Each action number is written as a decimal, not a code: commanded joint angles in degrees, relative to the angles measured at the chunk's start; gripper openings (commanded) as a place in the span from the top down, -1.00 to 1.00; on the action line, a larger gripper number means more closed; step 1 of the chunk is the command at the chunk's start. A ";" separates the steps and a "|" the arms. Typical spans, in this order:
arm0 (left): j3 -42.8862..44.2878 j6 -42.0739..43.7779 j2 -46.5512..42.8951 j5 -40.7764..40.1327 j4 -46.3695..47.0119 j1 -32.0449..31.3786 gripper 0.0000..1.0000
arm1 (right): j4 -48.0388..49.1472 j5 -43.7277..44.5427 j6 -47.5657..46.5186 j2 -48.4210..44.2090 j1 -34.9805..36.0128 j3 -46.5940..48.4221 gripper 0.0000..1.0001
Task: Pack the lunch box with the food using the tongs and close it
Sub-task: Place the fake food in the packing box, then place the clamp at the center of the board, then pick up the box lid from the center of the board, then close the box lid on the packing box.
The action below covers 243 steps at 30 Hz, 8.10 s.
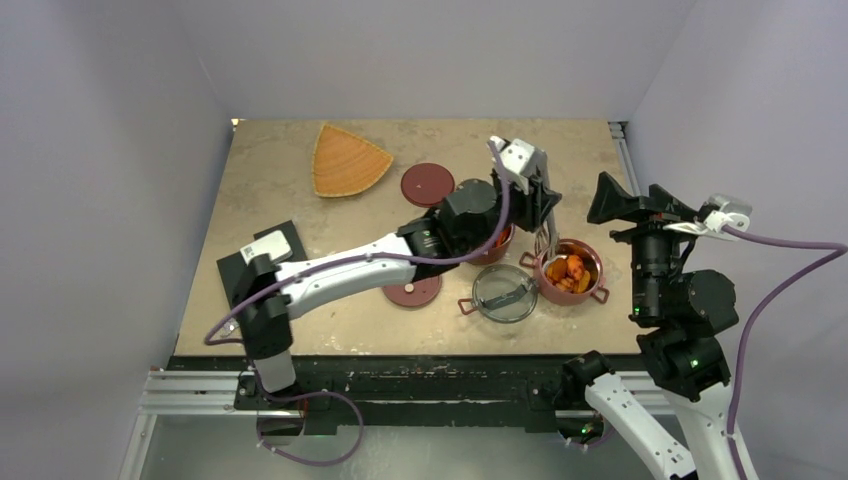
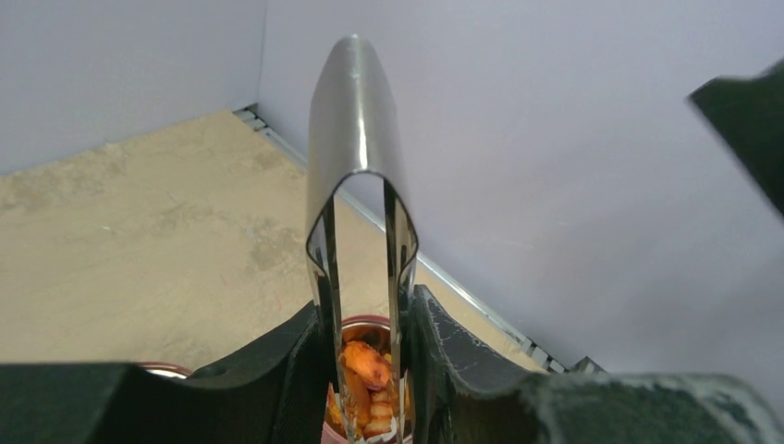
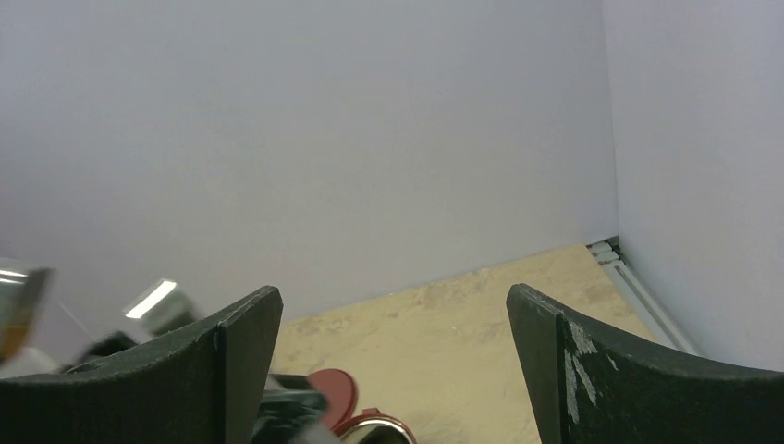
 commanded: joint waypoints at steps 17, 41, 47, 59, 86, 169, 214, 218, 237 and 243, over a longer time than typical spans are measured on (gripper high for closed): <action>-4.16 0.61 -30.69 -1.32 -63.97 23.80 0.36 | 2.47 -1.28 1.25 0.54 0.07 -1.22 -0.91; -29.34 7.08 -19.69 21.73 -53.09 50.32 0.41 | 0.43 -1.66 1.30 1.08 0.07 -2.10 -0.91; -29.28 8.93 -10.70 23.24 -50.17 52.82 0.36 | 0.46 -1.53 1.45 0.92 0.07 -2.57 -0.92; -28.48 9.31 -1.30 16.22 -45.57 53.29 0.24 | 1.01 -1.75 1.56 1.43 0.07 -3.48 -0.91; -23.29 9.84 -22.00 5.49 -41.86 53.30 -0.92 | -4.39 -22.98 5.00 13.79 0.02 -3.61 -0.69; -32.00 5.18 -35.30 12.93 -21.82 53.26 -0.90 | -6.14 -0.43 43.51 69.64 32.67 -2.51 0.09; -32.35 6.32 -36.55 11.18 -21.84 53.26 -0.90 | -14.96 -2.70 23.23 52.87 32.66 5.60 1.00; -32.52 6.33 -36.94 11.17 -21.66 53.30 -0.90 | -22.36 -3.72 21.75 53.63 29.50 11.62 1.00; -32.65 6.25 -36.45 12.75 -21.18 53.29 -0.90 | -29.23 -17.34 6.22 57.08 2.19 21.30 1.00; -32.35 5.97 -35.46 13.94 -21.52 53.28 -0.90 | -27.02 -19.88 4.46 58.46 -1.56 19.27 1.00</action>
